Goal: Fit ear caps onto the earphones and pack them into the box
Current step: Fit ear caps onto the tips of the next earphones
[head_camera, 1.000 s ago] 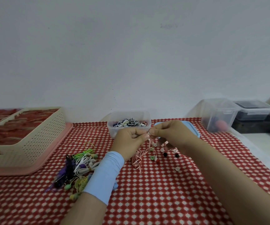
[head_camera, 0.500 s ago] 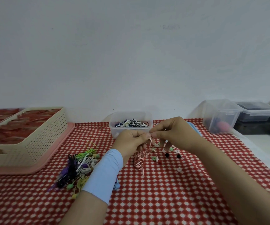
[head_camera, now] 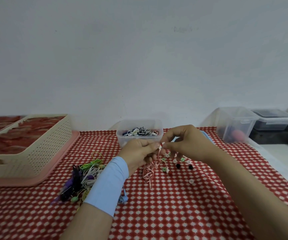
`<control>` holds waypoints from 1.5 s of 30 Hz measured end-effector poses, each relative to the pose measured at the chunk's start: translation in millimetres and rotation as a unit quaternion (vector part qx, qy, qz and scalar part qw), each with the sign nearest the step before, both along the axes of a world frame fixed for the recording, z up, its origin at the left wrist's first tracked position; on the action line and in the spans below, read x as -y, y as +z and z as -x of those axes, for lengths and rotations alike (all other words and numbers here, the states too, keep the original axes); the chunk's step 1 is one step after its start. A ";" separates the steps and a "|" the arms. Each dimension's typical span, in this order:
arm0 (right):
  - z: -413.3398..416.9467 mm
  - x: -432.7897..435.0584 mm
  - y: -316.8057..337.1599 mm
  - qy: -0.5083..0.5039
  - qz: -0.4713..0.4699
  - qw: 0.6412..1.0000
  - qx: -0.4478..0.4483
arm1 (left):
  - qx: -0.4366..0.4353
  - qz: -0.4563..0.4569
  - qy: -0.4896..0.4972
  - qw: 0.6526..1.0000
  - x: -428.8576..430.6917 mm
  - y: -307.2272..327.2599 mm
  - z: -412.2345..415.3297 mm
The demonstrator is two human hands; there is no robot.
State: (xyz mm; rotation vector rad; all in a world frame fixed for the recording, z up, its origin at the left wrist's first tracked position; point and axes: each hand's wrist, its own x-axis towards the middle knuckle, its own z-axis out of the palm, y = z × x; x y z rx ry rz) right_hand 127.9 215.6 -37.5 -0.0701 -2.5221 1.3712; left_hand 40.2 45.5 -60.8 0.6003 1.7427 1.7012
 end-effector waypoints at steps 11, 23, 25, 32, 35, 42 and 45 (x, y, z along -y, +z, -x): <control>-3.3 -0.1 3.7 0.007 0.064 0.998 0.011 | -0.103 0.027 0.036 0.994 1.2 -0.8 3.0; -2.6 0.9 3.6 0.004 0.292 0.952 0.092 | -0.211 -0.020 0.060 0.975 2.1 1.7 0.9; -1.1 2.7 1.5 0.003 0.297 0.951 0.093 | -0.213 -0.025 0.059 0.975 2.2 1.3 0.0; -0.7 -3.6 0.5 0.030 0.313 0.943 0.108 | -0.194 -0.055 0.043 0.978 1.5 1.6 -2.8; -1.3 -5.0 2.0 0.028 0.295 0.949 0.103 | -0.197 -0.063 0.044 0.977 -0.2 3.6 -5.2; -5.2 -2.9 5.7 0.017 0.220 0.970 0.098 | -0.196 -0.034 0.040 0.979 3.1 1.2 -3.0; -8.6 -5.1 11.3 -0.008 0.166 0.983 0.084 | -0.185 -0.025 0.061 0.981 3.3 1.5 -0.8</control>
